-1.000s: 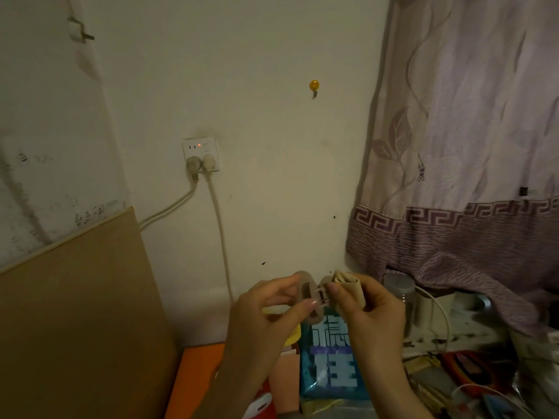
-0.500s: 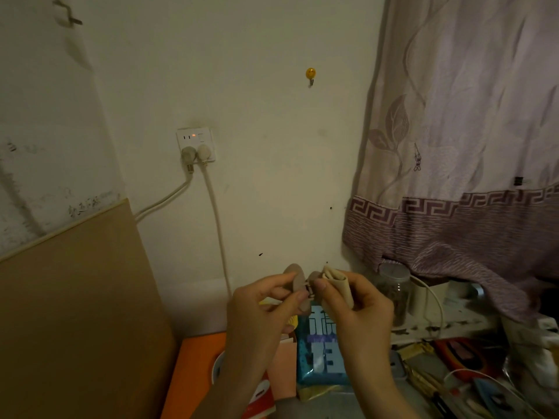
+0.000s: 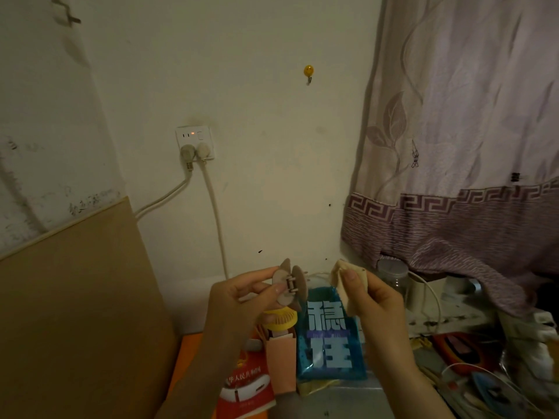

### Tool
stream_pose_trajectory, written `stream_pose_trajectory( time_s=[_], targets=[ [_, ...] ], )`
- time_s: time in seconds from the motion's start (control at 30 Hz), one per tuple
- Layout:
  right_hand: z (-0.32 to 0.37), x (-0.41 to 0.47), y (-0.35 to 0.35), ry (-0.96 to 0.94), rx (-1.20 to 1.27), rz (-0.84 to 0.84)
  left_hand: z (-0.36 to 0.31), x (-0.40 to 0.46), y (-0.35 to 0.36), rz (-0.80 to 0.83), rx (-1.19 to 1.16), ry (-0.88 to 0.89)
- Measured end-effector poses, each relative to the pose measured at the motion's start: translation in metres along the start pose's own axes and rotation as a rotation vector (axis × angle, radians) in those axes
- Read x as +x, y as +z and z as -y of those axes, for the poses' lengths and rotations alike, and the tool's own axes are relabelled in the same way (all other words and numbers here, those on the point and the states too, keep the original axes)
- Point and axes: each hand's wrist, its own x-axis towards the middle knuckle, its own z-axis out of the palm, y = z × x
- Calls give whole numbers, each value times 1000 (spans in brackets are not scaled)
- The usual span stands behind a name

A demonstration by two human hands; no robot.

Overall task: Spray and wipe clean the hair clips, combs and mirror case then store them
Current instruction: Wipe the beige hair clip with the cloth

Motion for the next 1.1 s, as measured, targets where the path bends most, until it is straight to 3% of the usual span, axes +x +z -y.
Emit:
stream_pose_trajectory(
  time_s=[0.37, 0.53, 1.1],
  targets=[
    [2, 17, -12, 94, -50, 220, 0, 1, -8, 192, 39, -53],
    [-3, 10, -14, 152, -64, 374, 0, 0, -7, 207, 64, -43],
    [-21, 5, -9, 98, -43, 100, -2, -3, 10, 242, 69, -71]
  ],
)
